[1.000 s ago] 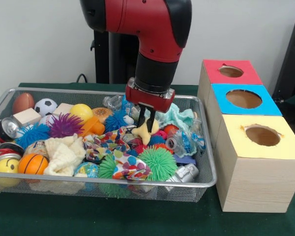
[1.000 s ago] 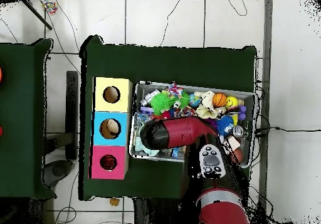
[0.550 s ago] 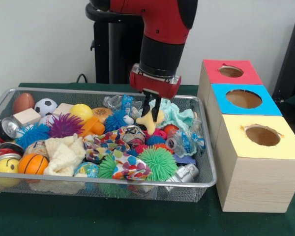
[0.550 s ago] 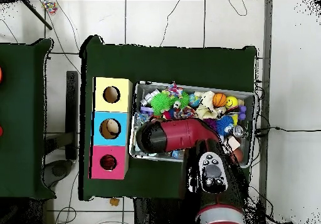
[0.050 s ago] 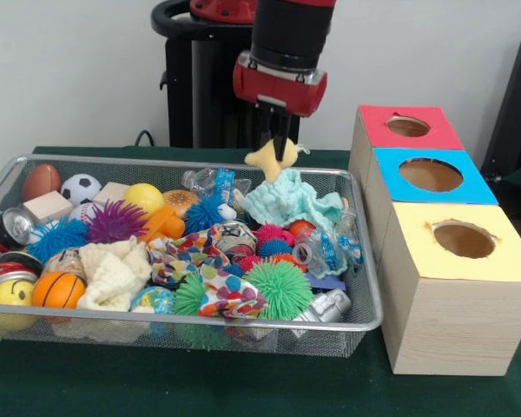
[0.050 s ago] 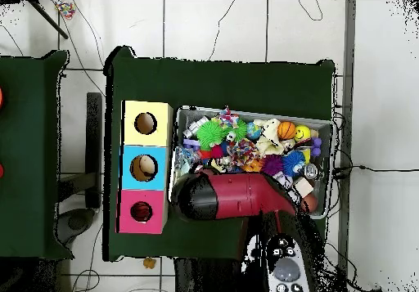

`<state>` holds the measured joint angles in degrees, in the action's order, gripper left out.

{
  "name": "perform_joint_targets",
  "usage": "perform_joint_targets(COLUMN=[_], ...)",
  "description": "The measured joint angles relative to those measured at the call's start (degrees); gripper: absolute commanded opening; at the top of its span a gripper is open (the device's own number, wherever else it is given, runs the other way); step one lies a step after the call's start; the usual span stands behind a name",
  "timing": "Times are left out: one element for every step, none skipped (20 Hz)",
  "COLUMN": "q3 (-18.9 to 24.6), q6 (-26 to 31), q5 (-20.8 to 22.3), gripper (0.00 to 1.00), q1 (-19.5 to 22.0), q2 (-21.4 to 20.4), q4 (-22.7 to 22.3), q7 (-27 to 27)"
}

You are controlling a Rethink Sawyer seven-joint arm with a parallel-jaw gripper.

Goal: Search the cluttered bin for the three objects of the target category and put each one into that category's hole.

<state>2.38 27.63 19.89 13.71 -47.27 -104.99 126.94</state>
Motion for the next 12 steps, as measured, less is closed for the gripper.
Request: perform_joint_targets(q3=[0.0, -0.1, -0.1, -0.3, -0.4, -0.4, -0.4, -0.5, -0.5, -0.5, -0.5, -0.5], q6=[0.0, 0.0, 0.0, 0.0, 0.0, 0.0, 0.0, 0.0, 0.0, 0.0, 0.0, 0.0], q5=[0.0, 0.0, 0.0, 0.0, 0.0, 0.0, 0.0, 0.0, 0.0, 0.0, 0.0, 0.0], gripper=[0.00, 0.00, 0.00, 0.00, 0.00, 0.00, 0.00, 0.00, 0.00, 0.00, 0.00, 0.00], q1=[0.0, -0.1, -0.3, -0.7, -1.1, -1.6, -2.3, -3.1, -3.6, -4.6, -5.5, -6.9], q2=[-0.6, -1.5, -2.4, -3.9, -4.7, -5.4, -6.1, -6.8, -7.2, -7.8, -8.2, -8.6], q4=[-0.6, -1.4, -2.3, -4.0, -5.0, -6.0, -7.1, -8.2, -8.8, -10.0, -10.8, -11.8], q7=[0.0, 0.0, 0.0, 0.0, 0.0, 0.0, 0.0, 0.0, 0.0, 0.0, 0.0, 0.0])
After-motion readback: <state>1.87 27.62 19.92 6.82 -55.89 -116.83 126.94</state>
